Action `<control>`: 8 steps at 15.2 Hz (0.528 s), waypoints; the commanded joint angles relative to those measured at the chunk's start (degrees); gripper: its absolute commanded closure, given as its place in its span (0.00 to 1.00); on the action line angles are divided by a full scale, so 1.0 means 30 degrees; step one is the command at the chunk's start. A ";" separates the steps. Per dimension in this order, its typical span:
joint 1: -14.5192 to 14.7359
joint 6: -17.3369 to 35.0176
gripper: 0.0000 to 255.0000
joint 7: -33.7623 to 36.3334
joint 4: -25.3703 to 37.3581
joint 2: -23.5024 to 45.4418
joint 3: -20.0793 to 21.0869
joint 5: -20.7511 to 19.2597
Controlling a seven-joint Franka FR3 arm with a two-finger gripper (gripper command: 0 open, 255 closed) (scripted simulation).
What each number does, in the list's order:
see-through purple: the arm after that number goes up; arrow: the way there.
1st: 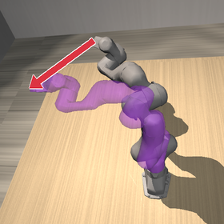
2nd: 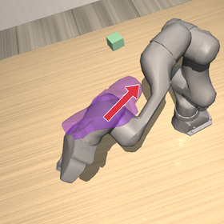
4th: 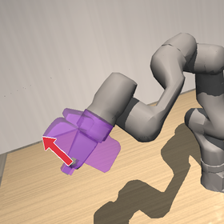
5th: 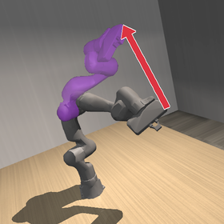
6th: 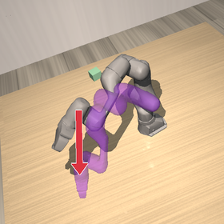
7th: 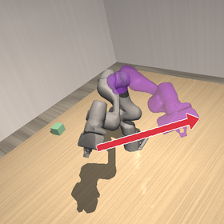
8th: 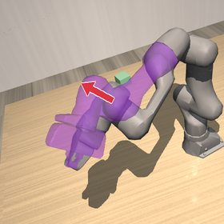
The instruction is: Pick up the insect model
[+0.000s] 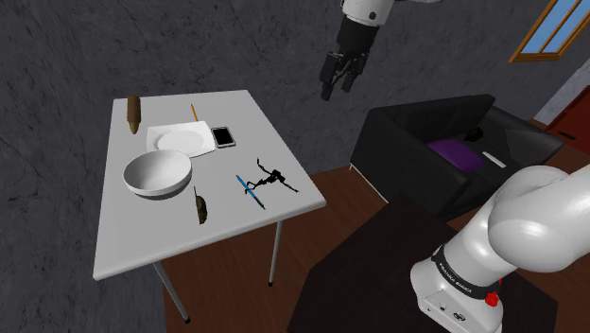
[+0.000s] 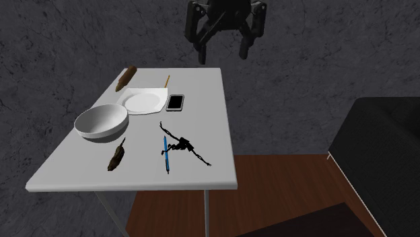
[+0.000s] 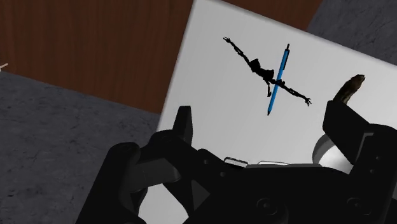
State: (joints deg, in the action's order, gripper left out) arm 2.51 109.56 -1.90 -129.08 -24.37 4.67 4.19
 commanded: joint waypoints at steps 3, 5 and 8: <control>0.0254 0.1000 0.00 0.0118 0.0920 0.2871 0.0578 -0.0297; 0.0374 0.1399 0.00 0.0208 0.1471 0.4304 0.0848 -0.0512; 0.0578 0.1888 0.00 0.0384 0.2419 0.6479 0.1210 -0.0915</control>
State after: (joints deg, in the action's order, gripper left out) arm 4.09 114.46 -0.76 -122.50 -7.13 8.01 1.86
